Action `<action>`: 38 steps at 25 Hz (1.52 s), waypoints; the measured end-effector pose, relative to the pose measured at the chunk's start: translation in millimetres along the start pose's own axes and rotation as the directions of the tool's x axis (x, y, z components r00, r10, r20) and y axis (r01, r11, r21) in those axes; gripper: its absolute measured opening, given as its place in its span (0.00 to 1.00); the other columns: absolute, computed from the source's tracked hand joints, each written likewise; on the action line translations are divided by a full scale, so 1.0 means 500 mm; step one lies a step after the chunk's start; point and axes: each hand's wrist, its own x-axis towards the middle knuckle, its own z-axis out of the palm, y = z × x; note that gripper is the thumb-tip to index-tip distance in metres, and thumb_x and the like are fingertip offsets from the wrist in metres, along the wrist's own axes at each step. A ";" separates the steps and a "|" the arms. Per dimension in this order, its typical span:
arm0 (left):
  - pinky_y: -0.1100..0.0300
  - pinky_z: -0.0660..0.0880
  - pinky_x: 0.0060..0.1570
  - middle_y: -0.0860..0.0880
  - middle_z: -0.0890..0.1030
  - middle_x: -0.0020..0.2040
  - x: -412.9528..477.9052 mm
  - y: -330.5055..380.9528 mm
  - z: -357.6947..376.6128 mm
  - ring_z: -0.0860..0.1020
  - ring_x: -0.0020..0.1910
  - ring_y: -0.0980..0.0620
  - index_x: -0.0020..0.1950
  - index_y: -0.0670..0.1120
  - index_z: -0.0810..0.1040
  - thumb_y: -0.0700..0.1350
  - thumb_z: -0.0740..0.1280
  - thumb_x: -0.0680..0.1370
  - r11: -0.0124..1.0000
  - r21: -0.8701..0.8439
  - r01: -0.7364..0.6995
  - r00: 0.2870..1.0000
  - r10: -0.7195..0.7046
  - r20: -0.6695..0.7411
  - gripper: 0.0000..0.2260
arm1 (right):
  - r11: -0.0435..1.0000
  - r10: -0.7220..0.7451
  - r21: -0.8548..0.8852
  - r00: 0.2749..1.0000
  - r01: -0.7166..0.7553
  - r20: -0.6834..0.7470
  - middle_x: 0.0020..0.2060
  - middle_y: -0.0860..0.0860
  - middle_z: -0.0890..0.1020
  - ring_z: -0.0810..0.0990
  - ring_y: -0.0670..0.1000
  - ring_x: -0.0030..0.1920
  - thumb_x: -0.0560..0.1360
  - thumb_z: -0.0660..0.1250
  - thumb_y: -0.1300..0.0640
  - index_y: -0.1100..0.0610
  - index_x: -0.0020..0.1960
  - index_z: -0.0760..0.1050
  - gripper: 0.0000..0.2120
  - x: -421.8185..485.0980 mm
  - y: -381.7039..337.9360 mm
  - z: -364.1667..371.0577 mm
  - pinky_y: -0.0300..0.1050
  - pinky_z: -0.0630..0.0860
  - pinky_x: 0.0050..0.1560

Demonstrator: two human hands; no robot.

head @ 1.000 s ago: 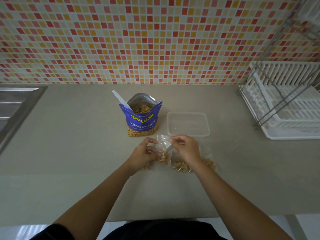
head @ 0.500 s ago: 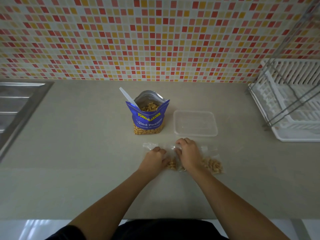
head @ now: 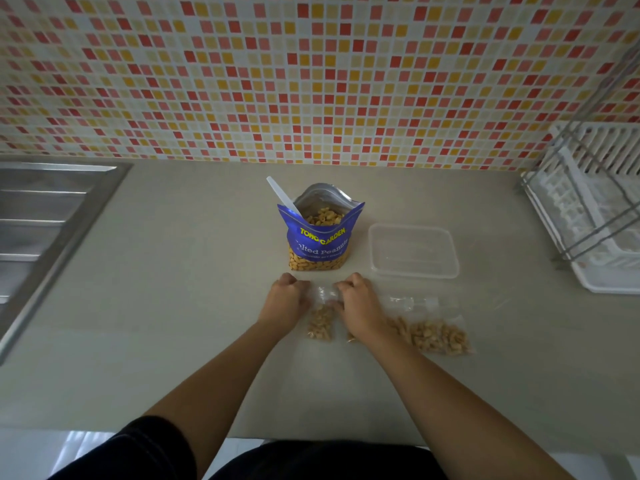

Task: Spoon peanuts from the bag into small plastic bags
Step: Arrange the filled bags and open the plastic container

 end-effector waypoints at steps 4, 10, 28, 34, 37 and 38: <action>0.56 0.72 0.48 0.39 0.77 0.50 0.002 0.010 0.007 0.77 0.48 0.40 0.49 0.39 0.78 0.39 0.68 0.72 0.998 -0.062 -0.024 0.998 0.021 -0.053 0.07 | 0.999 -0.032 -0.022 0.999 0.031 -0.041 0.50 0.56 0.76 0.73 0.57 0.54 0.73 0.66 0.58 0.58 0.49 0.77 0.06 -0.005 -0.006 0.001 0.49 0.71 0.53; 0.64 0.77 0.43 0.48 0.82 0.37 -0.012 -0.005 -0.027 0.79 0.36 0.54 0.44 0.48 0.76 0.37 0.69 0.73 0.703 -0.698 0.139 0.988 -0.150 0.045 0.07 | 0.697 0.234 0.707 0.970 -0.120 -0.066 0.35 0.48 0.81 0.79 0.40 0.34 0.73 0.68 0.62 0.58 0.44 0.76 0.02 -0.030 -0.024 -0.010 0.34 0.72 0.39; 0.71 0.68 0.35 0.55 0.78 0.34 0.004 0.030 -0.063 0.75 0.33 0.63 0.44 0.42 0.80 0.43 0.69 0.74 0.912 -0.380 -0.156 0.988 0.136 -0.079 0.05 | 0.717 0.332 0.691 0.914 -0.086 -0.231 0.35 0.53 0.84 0.82 0.50 0.37 0.72 0.68 0.59 0.56 0.42 0.79 0.02 -0.038 -0.077 -0.023 0.44 0.77 0.42; 0.73 0.66 0.33 0.56 0.76 0.32 0.010 0.011 -0.064 0.72 0.30 0.62 0.39 0.47 0.78 0.44 0.70 0.73 0.912 -0.383 -0.149 0.989 0.135 -0.063 0.04 | 0.769 0.342 0.629 0.904 -0.112 -0.258 0.36 0.54 0.84 0.82 0.53 0.38 0.72 0.68 0.59 0.57 0.42 0.80 0.02 -0.045 -0.087 -0.038 0.45 0.75 0.43; 0.73 0.66 0.32 0.56 0.76 0.32 0.011 0.000 -0.064 0.72 0.29 0.63 0.37 0.49 0.76 0.44 0.70 0.73 0.906 -0.403 -0.125 0.992 0.120 -0.037 0.06 | 0.784 0.337 0.611 0.904 -0.113 -0.265 0.36 0.54 0.84 0.81 0.53 0.39 0.72 0.68 0.59 0.57 0.43 0.80 0.02 -0.047 -0.082 -0.038 0.46 0.75 0.43; 0.73 0.66 0.32 0.56 0.76 0.32 0.012 -0.004 -0.065 0.72 0.29 0.64 0.36 0.50 0.76 0.44 0.70 0.74 0.906 -0.408 -0.117 0.993 0.114 -0.032 0.07 | 0.788 0.338 0.605 0.903 -0.118 -0.265 0.37 0.54 0.84 0.81 0.53 0.39 0.72 0.68 0.59 0.57 0.43 0.80 0.02 -0.047 -0.080 -0.038 0.45 0.75 0.43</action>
